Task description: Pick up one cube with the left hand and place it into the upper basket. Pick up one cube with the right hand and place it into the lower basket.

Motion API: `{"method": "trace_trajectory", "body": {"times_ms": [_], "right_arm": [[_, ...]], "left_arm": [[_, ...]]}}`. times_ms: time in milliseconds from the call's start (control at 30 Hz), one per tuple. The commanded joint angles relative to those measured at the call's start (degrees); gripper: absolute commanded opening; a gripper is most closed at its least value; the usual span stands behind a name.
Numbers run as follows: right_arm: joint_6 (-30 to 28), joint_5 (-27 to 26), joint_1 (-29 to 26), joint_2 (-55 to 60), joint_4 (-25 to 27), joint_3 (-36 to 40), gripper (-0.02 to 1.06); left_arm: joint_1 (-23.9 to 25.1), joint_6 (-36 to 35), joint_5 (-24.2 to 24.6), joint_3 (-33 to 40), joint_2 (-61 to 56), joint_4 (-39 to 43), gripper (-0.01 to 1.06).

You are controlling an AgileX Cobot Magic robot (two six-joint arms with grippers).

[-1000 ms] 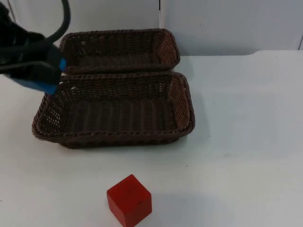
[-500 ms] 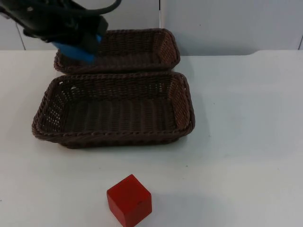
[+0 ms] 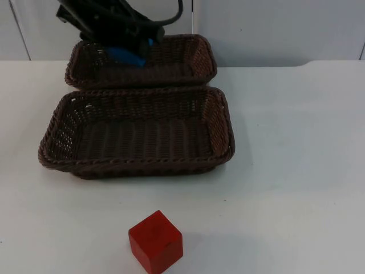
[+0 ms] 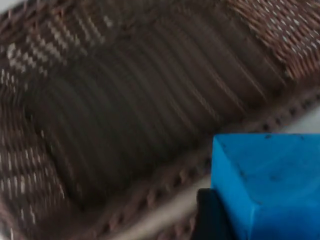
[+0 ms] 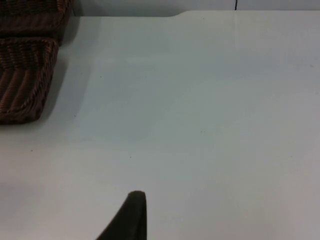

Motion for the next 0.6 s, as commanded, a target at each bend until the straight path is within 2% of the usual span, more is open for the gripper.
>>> {"method": "trace_trajectory", "body": {"times_ms": [0,267,567], "right_arm": [[-0.27,-0.36,-0.35,-0.17,-0.42,0.13,1.05],[-0.27,-0.36,-0.35,-0.17,-0.42,0.13,1.05],[-0.27,-0.36,-0.35,-0.17,-0.42,0.13,1.05]], "left_arm": [[0.57,0.04,-1.38,-4.04,3.01,0.86,0.00],[5.51,-1.02,0.35,-18.21,13.38,-4.86,0.00],[7.41,-1.02,0.48,-29.38,23.08,-5.21,0.00]]}}
